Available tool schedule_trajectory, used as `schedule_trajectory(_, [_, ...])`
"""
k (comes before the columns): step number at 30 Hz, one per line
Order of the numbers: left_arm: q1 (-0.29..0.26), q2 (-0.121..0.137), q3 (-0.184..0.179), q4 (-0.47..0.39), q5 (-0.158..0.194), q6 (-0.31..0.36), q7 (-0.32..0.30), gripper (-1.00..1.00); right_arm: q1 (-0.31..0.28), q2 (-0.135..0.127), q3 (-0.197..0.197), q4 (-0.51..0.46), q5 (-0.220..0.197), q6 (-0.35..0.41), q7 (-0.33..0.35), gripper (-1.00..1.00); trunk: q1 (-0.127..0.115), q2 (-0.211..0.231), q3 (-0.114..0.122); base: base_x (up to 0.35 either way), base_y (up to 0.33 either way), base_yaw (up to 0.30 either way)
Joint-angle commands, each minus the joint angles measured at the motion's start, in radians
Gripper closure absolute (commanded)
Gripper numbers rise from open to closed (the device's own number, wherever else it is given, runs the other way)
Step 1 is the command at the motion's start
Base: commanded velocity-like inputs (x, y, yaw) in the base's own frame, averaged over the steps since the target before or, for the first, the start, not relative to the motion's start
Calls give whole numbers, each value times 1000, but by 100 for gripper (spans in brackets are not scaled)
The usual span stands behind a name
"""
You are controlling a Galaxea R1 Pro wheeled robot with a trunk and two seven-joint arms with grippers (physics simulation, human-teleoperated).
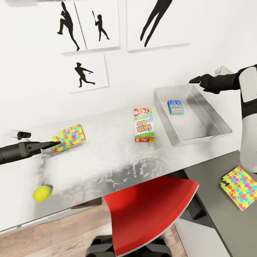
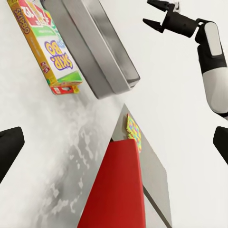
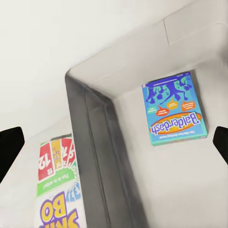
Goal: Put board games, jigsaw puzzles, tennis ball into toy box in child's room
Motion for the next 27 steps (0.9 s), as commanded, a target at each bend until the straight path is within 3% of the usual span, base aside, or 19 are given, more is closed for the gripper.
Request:
schedule_trajectory(1, [-1, 0, 0, 0, -1, 11, -4, -100, 1, 0, -2, 0, 10, 4, 10, -100, 1, -2, 0, 0, 0, 0])
schedule_trajectory(17, [-13, 4, -3, 0, -1, 11, -4, -100, 21, -1, -7, -2, 11, 4, 10, -100, 1, -2, 27, -98, 0, 0])
schedule_trajectory(27, [-14, 6, -3, 1, -1, 11, -4, -100, 23, -2, -9, -2, 10, 4, 10, -100, 1, -2, 44, -97, 115, 0])
